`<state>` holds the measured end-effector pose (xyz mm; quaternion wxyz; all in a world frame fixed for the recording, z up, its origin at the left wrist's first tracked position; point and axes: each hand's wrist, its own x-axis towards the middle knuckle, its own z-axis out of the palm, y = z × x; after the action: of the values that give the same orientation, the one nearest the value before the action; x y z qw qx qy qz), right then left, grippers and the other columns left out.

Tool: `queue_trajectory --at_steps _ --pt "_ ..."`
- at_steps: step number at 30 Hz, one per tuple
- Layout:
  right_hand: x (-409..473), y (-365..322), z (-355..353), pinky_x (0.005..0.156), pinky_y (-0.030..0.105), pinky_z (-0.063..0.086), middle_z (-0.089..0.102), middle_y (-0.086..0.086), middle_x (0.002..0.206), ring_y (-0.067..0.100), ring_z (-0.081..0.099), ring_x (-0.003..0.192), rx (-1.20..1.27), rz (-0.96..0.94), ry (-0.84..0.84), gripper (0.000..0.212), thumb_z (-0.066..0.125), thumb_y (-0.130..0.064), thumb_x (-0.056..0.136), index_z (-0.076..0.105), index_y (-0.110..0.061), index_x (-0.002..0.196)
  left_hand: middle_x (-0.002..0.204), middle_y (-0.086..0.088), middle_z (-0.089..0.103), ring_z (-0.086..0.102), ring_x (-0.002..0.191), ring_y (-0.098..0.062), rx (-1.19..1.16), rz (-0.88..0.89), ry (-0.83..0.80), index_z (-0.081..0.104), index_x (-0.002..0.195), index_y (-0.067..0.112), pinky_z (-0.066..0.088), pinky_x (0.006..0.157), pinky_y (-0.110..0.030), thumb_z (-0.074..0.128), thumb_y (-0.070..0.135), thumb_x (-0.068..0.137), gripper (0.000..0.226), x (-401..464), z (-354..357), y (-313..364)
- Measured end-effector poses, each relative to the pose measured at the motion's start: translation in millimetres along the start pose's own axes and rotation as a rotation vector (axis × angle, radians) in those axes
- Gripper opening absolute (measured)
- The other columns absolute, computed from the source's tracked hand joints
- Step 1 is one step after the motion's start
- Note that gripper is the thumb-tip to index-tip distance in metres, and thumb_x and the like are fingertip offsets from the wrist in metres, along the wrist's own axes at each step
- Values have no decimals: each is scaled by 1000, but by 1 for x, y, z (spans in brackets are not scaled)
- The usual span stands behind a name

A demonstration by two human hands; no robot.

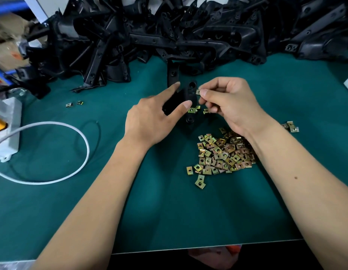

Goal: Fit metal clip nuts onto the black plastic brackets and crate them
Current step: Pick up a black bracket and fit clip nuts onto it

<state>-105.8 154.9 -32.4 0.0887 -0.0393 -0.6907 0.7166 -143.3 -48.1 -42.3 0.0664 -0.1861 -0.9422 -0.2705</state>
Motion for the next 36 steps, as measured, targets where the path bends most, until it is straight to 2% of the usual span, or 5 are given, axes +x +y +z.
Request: queue_trajectory --at_steps 4,9,22,29,36 --pt "-1 -2 -4 53 17 42 68 6 73 12 54 62 -25 13 -92 22 67 3 94 56 -12 105 100 7 56 58 90 -16 -24 119 14 37 151 57 52 79 -39 40 76 91 62 -1 -1 3" --pt "-1 -4 -13 56 17 39 60 2 74 10 55 67 -48 40 -227 41 58 10 96 37 -12 122 111 8 55 59 97 -14 -142 244 -71 47 152 40 53 88 -44 49 62 96 60 3 1 -2" --pt "-6 -9 -18 64 27 35 53 11 80 26 46 81 -162 49 -392 42 55 11 98 31 -11 125 112 -5 61 60 107 -23 -270 302 -220 54 149 27 48 96 -49 56 47 97 55 0 -5 -5" --pt "-5 -10 -27 68 33 32 57 9 78 32 41 84 -125 79 -512 43 58 12 96 35 -15 122 111 -8 64 61 109 -18 -376 350 -281 58 145 21 47 103 -36 61 35 98 49 -1 -7 -5" --pt "-4 -10 -16 58 21 47 68 7 78 16 61 67 -9 79 -284 37 66 5 95 44 -10 121 102 -5 62 60 96 -14 -352 329 -142 57 147 22 46 87 -27 60 37 99 50 4 -4 -3"
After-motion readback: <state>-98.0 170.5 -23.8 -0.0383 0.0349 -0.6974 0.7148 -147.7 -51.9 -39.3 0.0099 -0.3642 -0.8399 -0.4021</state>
